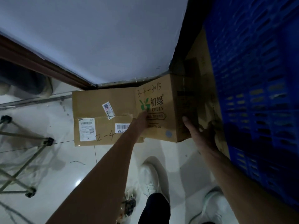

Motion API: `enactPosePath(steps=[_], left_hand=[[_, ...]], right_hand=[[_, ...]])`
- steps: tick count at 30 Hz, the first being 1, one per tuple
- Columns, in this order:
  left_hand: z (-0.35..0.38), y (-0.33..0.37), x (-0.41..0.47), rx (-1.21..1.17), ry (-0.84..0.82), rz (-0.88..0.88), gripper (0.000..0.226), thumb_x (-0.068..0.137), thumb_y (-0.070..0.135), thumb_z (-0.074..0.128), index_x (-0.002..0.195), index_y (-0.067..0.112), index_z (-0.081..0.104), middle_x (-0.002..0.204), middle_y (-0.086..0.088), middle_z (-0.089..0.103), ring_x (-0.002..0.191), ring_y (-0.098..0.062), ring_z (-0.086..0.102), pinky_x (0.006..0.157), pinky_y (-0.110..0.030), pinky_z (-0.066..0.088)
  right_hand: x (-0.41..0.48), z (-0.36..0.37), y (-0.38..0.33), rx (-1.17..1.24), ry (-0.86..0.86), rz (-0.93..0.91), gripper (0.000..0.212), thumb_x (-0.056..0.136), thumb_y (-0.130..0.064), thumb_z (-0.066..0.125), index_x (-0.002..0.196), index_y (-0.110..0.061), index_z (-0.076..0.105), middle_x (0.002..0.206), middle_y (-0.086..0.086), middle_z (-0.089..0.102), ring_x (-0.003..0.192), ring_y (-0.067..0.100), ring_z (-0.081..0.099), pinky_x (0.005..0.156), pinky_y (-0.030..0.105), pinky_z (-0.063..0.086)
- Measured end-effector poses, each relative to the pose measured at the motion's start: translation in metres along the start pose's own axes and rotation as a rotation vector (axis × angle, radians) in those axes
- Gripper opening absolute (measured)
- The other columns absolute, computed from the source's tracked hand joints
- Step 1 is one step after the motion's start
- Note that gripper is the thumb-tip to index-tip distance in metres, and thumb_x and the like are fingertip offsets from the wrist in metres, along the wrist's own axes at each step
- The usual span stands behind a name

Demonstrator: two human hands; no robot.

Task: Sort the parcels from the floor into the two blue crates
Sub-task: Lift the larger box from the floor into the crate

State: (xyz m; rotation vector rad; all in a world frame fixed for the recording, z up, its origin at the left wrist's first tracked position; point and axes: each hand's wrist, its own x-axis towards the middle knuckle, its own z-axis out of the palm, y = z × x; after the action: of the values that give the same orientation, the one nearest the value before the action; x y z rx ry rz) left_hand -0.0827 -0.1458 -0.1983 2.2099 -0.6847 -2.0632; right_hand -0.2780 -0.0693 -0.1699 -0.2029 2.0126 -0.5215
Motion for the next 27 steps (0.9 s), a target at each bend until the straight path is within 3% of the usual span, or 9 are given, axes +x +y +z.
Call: enactPosePath(steps=[4,7,9,11,13,18,20,24,27], left_hand=[[-0.009,-0.005,0.007,-0.046,0.028,0.001,0.050,0.091,0.066,0.050,0.105,0.021,0.065,0.098,-0.002,0.071,0.088,-0.018,0.065,0.068,-0.029,0.045],[-0.009,-0.009,0.008,-0.076,0.040,-0.036,0.053,0.088,0.070,0.050,0.105,0.023,0.066,0.103,-0.004,0.071,0.094,-0.022,0.065,0.085,-0.037,0.053],[-0.011,-0.013,0.006,-0.116,0.053,-0.056,0.056,0.087,0.073,0.049,0.104,0.023,0.067,0.105,-0.006,0.072,0.097,-0.025,0.067,0.095,-0.045,0.053],[-0.013,-0.013,-0.003,-0.158,0.076,-0.077,0.056,0.090,0.072,0.045,0.102,0.021,0.065,0.102,-0.006,0.071,0.094,-0.024,0.066,0.094,-0.044,0.052],[-0.015,-0.014,-0.014,-0.202,0.100,-0.098,0.059,0.092,0.071,0.042,0.107,0.018,0.063,0.102,-0.006,0.068,0.093,-0.022,0.063,0.090,-0.042,0.049],[-0.026,-0.014,-0.058,-0.255,0.149,-0.113,0.056,0.089,0.068,0.047,0.114,0.021,0.063,0.114,-0.008,0.069,0.108,-0.027,0.062,0.103,-0.054,0.044],[-0.031,-0.014,-0.085,-0.265,0.151,-0.107,0.052,0.086,0.066,0.050,0.114,0.024,0.064,0.115,-0.008,0.069,0.107,-0.027,0.063,0.098,-0.055,0.047],[-0.038,-0.007,-0.142,-0.305,0.186,-0.105,0.072,0.072,0.070,0.058,0.123,0.019,0.064,0.122,-0.008,0.065,0.107,-0.027,0.061,0.078,-0.043,0.053],[-0.033,0.008,-0.204,-0.342,0.218,-0.038,0.047,0.087,0.063,0.052,0.111,0.024,0.063,0.113,-0.007,0.064,0.096,-0.023,0.060,0.084,-0.043,0.052]], right_hand=[[0.010,0.001,-0.005,-0.071,-0.189,-0.069,0.125,0.063,-0.076,0.074,0.162,-0.027,0.014,0.164,0.004,0.030,0.148,0.027,0.031,0.117,0.046,0.025],[0.006,0.001,-0.006,-0.121,-0.210,-0.122,0.126,0.057,-0.082,0.075,0.159,-0.029,0.023,0.158,0.001,0.040,0.141,0.025,0.040,0.111,0.044,0.033],[-0.002,0.001,-0.008,-0.094,-0.207,-0.167,0.117,0.060,-0.073,0.081,0.155,-0.026,0.032,0.146,-0.002,0.051,0.124,0.018,0.052,0.092,0.028,0.043],[-0.012,0.002,-0.011,-0.049,-0.194,-0.206,0.102,0.067,-0.055,0.088,0.150,-0.022,0.038,0.136,-0.003,0.057,0.109,0.010,0.058,0.074,0.016,0.042],[-0.022,0.003,-0.015,-0.032,-0.172,-0.235,0.104,0.065,-0.051,0.090,0.149,-0.021,0.037,0.134,-0.003,0.056,0.108,0.010,0.057,0.070,0.013,0.040],[-0.071,0.001,-0.025,-0.055,-0.192,-0.284,0.123,0.055,-0.065,0.088,0.151,-0.021,0.024,0.139,-0.005,0.045,0.124,0.015,0.052,0.091,0.028,0.048],[-0.098,-0.007,-0.031,-0.068,-0.198,-0.296,0.124,0.055,-0.067,0.087,0.152,-0.022,0.024,0.141,-0.004,0.042,0.128,0.018,0.049,0.098,0.033,0.047],[-0.158,-0.041,-0.045,-0.111,-0.227,-0.342,0.128,0.057,-0.077,0.079,0.157,-0.031,0.013,0.147,-0.006,0.033,0.140,0.021,0.036,0.114,0.044,0.038],[-0.213,-0.074,-0.057,-0.149,-0.254,-0.413,0.122,0.070,-0.072,0.075,0.160,-0.035,0.001,0.152,-0.010,0.023,0.146,0.019,0.023,0.118,0.044,0.031]])
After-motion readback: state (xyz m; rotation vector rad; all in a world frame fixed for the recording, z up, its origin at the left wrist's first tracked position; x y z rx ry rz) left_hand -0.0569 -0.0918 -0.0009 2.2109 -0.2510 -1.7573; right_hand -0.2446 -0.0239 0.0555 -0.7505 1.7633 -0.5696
